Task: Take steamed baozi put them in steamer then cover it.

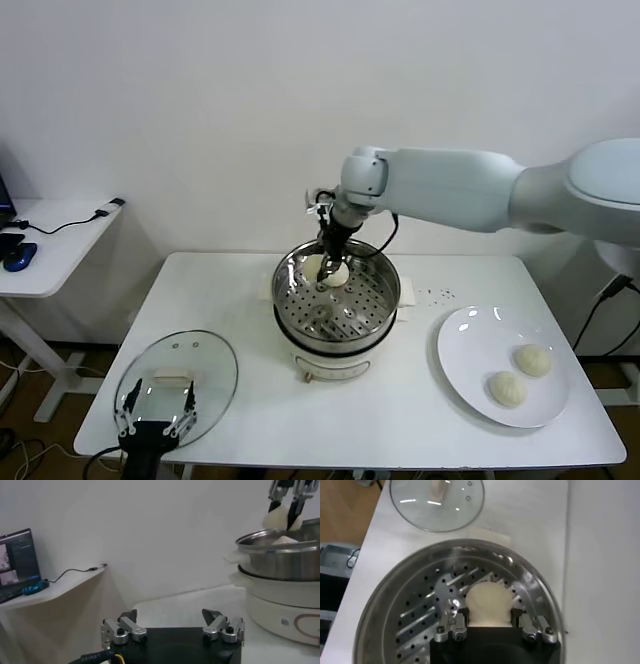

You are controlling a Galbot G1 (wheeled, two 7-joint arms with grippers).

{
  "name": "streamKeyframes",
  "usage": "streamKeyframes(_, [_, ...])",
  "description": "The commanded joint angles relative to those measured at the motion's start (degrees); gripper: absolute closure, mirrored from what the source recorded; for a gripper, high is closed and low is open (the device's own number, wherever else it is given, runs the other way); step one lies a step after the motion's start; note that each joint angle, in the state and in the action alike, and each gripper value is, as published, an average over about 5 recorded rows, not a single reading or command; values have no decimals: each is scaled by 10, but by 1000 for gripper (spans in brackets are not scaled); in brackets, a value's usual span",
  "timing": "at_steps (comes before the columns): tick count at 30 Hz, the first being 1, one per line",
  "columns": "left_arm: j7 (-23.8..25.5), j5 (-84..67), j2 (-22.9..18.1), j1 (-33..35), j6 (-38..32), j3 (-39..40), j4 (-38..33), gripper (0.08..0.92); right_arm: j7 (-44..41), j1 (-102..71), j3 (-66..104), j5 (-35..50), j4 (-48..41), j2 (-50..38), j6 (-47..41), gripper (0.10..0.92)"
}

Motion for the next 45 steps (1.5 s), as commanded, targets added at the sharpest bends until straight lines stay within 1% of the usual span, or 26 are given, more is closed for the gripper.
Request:
streamKeyframes(1, [-4, 2, 0, -2, 0, -3, 5, 177, 13, -49, -3, 0, -27, 45, -7, 473])
streamKeyframes(8, [-4, 4, 0, -7, 2, -1, 10, 177, 16, -67, -2, -2, -33, 46, -8, 471])
streamKeyframes(11, [-4, 4, 1, -7, 2, -1, 12, 177, 17, -70, 0, -2, -34, 46, -13, 458])
streamKeyframes(14, [-5, 4, 1, -7, 2, -1, 13, 177, 15, -68, 0, -4, -32, 45, -20, 402])
streamKeyframes(19, [-6, 4, 1, -3, 0, -1, 13, 177, 18, -60, 7, -4, -16, 36, -30, 261])
streamKeyframes(21, [-6, 4, 1, -2, 0, 0, 11, 177, 17, -51, 9, -5, -6, 26, -31, 224])
streamKeyframes(24, [-6, 6, 1, -2, 1, 2, 10, 177, 14, -28, 9, -8, 16, 3, -29, 205])
streamKeyframes(27, [-6, 8, 1, -3, 2, 3, 9, 177, 1, 11, 2, -21, 48, -31, -18, 203])
streamKeyframes(32, [-6, 11, 0, -6, 4, 3, 8, 177, -37, 94, -28, -36, 97, -115, 19, 203])
streamKeyframes(37, [-5, 15, 1, -9, 5, 3, 10, 177, -75, 200, -105, -38, 176, -209, 61, 203])
streamKeyframes(39, [-5, 16, 0, -12, 6, 5, 11, 177, -78, 218, -116, -62, 207, -251, 65, 203])
streamKeyframes(45, [-4, 22, -3, -19, 12, 8, 12, 177, -74, 219, -136, -185, 292, -397, 48, 203])
